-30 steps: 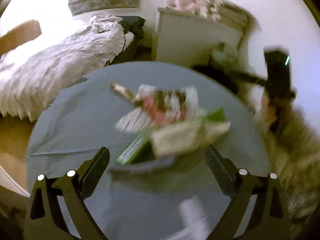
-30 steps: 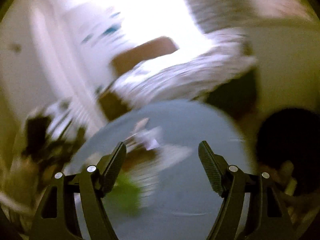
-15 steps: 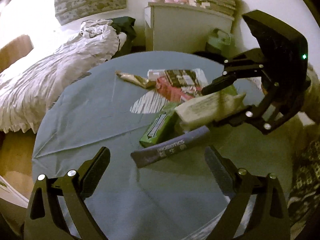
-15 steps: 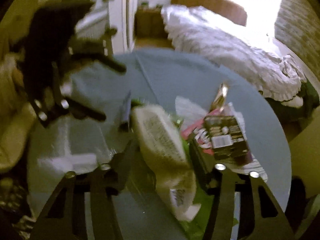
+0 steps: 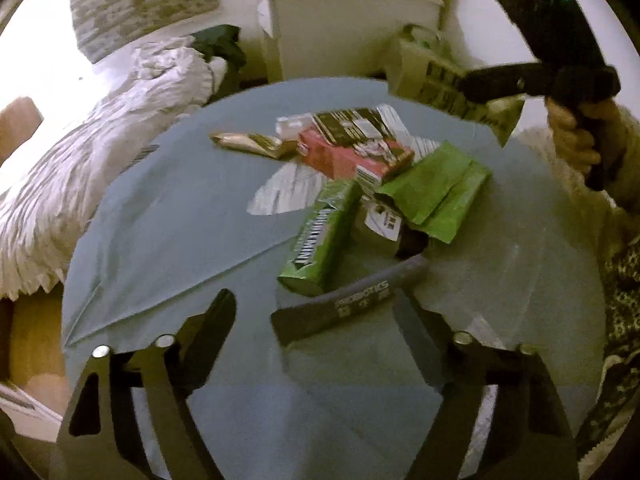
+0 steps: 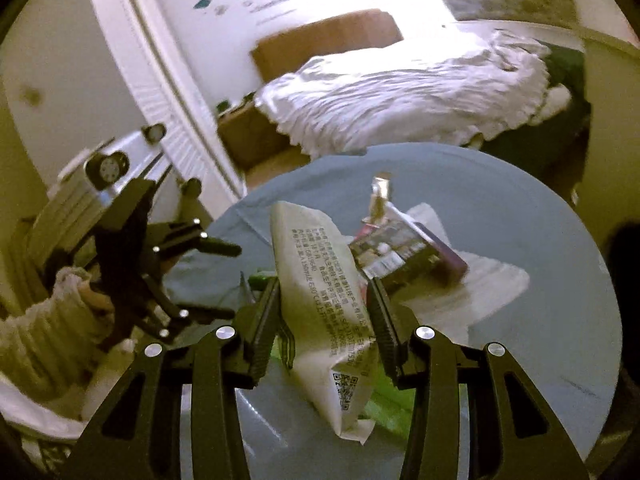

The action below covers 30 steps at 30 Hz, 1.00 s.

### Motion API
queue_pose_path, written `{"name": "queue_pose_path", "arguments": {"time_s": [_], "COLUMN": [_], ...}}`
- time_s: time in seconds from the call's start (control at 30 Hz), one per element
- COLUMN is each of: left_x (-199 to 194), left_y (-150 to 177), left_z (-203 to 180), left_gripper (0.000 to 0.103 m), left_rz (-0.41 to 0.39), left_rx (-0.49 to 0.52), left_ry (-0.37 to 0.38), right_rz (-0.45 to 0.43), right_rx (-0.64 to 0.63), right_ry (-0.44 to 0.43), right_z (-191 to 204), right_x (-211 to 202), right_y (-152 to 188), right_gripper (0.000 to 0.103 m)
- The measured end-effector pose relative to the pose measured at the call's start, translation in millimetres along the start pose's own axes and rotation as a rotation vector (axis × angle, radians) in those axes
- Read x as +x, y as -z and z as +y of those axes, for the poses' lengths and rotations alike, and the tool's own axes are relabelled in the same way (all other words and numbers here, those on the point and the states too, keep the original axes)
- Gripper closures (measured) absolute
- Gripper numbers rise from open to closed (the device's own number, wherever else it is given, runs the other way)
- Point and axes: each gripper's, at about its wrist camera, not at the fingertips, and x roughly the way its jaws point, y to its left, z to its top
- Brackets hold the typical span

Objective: Collect trash
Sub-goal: 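Grasp the white paper snack bag with the right tool while the left tool grasps a thin dark stick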

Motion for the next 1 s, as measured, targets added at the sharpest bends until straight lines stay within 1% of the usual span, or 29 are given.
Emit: {"name": "queue_pose_path", "arguments": {"time_s": [0.03, 0.1, 0.17, 0.23, 0.27, 0.3, 0.33, 0.4, 0.43, 0.5, 0.53, 0.57, 0.67, 0.77, 0.87, 0.93, 1.0], "left_x": [7.0, 13.6, 15.8, 15.5, 13.6, 11.6, 9.3, 4.5, 1.1, -3.9, -4.3, -5.2, -5.1, 0.5, 8.1, 12.7, 13.2], "left_y": [-2.1, -3.4, -4.4, -4.3, -3.7, -2.7, -1.3, 4.0, 7.4, 11.2, 12.5, 14.7, 12.7, 5.7, -4.2, -9.8, -10.8], "left_z": [-2.5, -5.7, -7.2, -9.3, -10.8, -12.0, -12.9, -16.1, -18.1, -22.9, -25.4, -31.8, -42.9, -41.2, -42.4, -43.7, -42.4], "left_gripper": [0.033, 0.042, 0.043, 0.048, 0.055, 0.062, 0.064, 0.073, 0.074, 0.080, 0.080, 0.080, 0.078, 0.078, 0.078, 0.080, 0.088], "left_rz": [0.024, 0.048, 0.050, 0.056, 0.057, 0.057, 0.054, 0.047, 0.042, 0.038, 0.052, 0.060, 0.068, 0.066, 0.060, 0.053, 0.048], "left_rx": [0.018, 0.031, 0.022, 0.013, 0.008, -0.003, -0.022, -0.073, -0.103, -0.148, -0.174, -0.181, -0.147, -0.149, -0.130, -0.129, -0.147], "left_ry": [0.000, 0.017, 0.037, 0.038, 0.040, 0.049, 0.059, 0.075, 0.072, 0.074, 0.094, 0.088, 0.042, 0.063, 0.082, 0.095, 0.107], "right_rz": [-0.004, -0.009, -0.013, -0.019, -0.023, -0.027, -0.034, -0.045, -0.050, -0.057, -0.062, -0.064, -0.070, -0.075, -0.083, -0.088, -0.092], "right_rx": [0.011, 0.037, 0.060, 0.087, 0.096, 0.108, 0.123, 0.143, 0.152, 0.163, 0.169, 0.174, 0.195, 0.204, 0.207, 0.211, 0.214], "right_ry": [0.000, 0.008, 0.012, 0.020, 0.023, 0.026, 0.028, 0.026, 0.027, 0.026, 0.024, 0.023, 0.011, 0.009, 0.010, 0.009, 0.017], "right_z": [-3.2, -9.4, -15.6, -22.8, -24.5, -27.8, -32.4, -37.0, -40.5, -45.1, -46.8, -48.4, -54.9, -60.2, -60.9, -62.2, -64.4], "right_x": [-3.2, -7.4, -11.0, -16.0, -16.1, -17.6, -19.7, -20.0, -20.5, -21.0, -21.5, -22.0, -23.7, -26.6, -29.9, -32.6, -35.8], "right_y": [3.5, 8.9, 13.4, 19.2, 20.9, 22.5, 23.6, 23.5, 23.8, 24.6, 25.6, 26.4, 29.0, 31.4, 32.4, 34.2, 37.7], "right_gripper": [0.059, 0.059, 0.059, 0.059, 0.059, 0.059, 0.059, 0.059, 0.059, 0.059, 0.059, 0.059, 0.059, 0.059, 0.059, 0.058, 0.059]}}
